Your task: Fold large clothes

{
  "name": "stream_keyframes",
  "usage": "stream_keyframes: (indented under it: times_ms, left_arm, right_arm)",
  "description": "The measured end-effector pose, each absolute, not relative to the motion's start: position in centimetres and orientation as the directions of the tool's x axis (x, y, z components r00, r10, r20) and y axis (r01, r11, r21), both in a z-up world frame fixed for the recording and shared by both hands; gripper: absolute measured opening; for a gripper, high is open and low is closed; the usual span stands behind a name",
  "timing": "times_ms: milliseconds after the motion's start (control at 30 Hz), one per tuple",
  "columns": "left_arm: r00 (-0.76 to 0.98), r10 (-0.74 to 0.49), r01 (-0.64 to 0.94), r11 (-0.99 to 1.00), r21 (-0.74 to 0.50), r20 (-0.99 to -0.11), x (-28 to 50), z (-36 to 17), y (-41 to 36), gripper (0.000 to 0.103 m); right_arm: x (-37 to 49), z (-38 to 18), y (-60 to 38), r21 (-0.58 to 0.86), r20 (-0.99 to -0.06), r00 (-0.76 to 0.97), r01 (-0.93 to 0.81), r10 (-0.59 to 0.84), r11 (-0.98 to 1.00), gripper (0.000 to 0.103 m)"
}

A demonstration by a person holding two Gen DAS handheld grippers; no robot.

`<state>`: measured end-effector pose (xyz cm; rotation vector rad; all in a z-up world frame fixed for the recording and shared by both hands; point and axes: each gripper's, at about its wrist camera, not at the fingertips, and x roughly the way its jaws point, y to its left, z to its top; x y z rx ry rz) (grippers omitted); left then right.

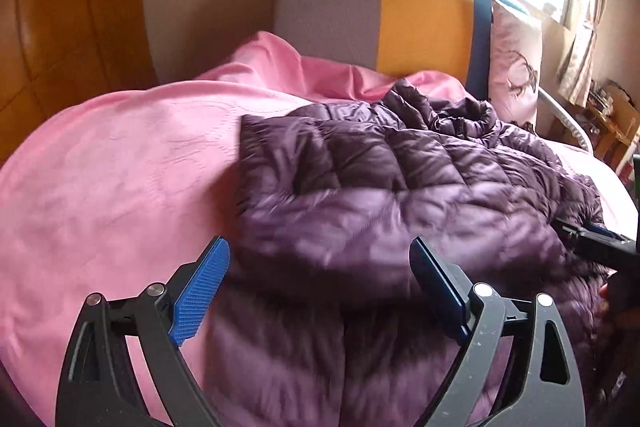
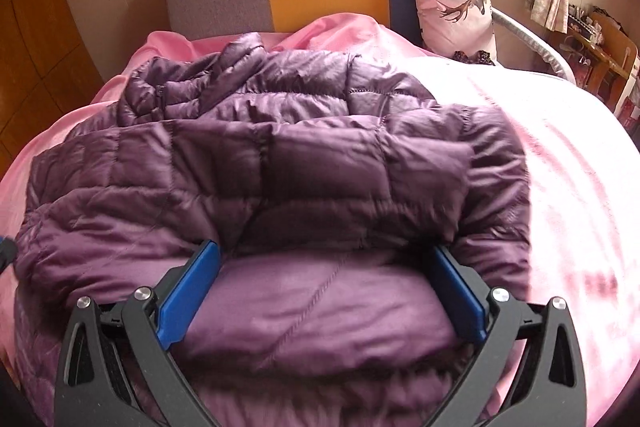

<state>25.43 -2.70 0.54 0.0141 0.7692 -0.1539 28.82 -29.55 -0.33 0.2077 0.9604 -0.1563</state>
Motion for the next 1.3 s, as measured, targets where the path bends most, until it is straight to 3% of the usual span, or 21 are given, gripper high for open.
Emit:
stream_keyframes:
  times_ms: [367,667,833,967,1100,1300]
  left_arm:
    - [0.709,-0.181,0.162,0.982,-0.093,-0.682,16.0,1.0,-0.8,0.09]
    - [0.67,-0.183,0.178,0.98,-0.083,-0.72,11.4,-1.4,1.1,0.09]
    - [0.642,-0.211,0.21,0.973,-0.096,-0.737,8.8,-2.4,2.7,0.09]
    - [0.583,-0.273,0.26,0.955,-0.143,-0.765,6.3,-3.1,4.6,0.085]
    - [0.491,-0.368,0.244,0.928,-0.281,-0.79,3.4,-4.2,7.7,0.081]
    - [0.38,-0.497,0.23,0.867,-0.441,-0.78,1.5,-5.7,9.9,0.068]
  right_arm:
    - [19.5,1.7,-29.6,0.26,-0.836,0.542,0.255,0.085,0.931,0.101]
    - [12.5,1.7,-32.0,0.24,-0.858,0.511,0.312,0.05,0.919,0.101]
    - [8.6,0.6,-33.5,0.315,-0.864,0.482,0.299,0.142,0.901,0.101]
    - [5.2,0.7,-33.4,0.369,-0.84,0.497,0.229,0.218,0.901,0.101]
    - [1.9,0.7,-32.3,0.406,-0.838,0.46,0.165,0.293,0.899,0.099]
    - [-2.1,-1.0,-30.7,0.451,-0.848,0.367,0.125,0.382,0.883,0.083]
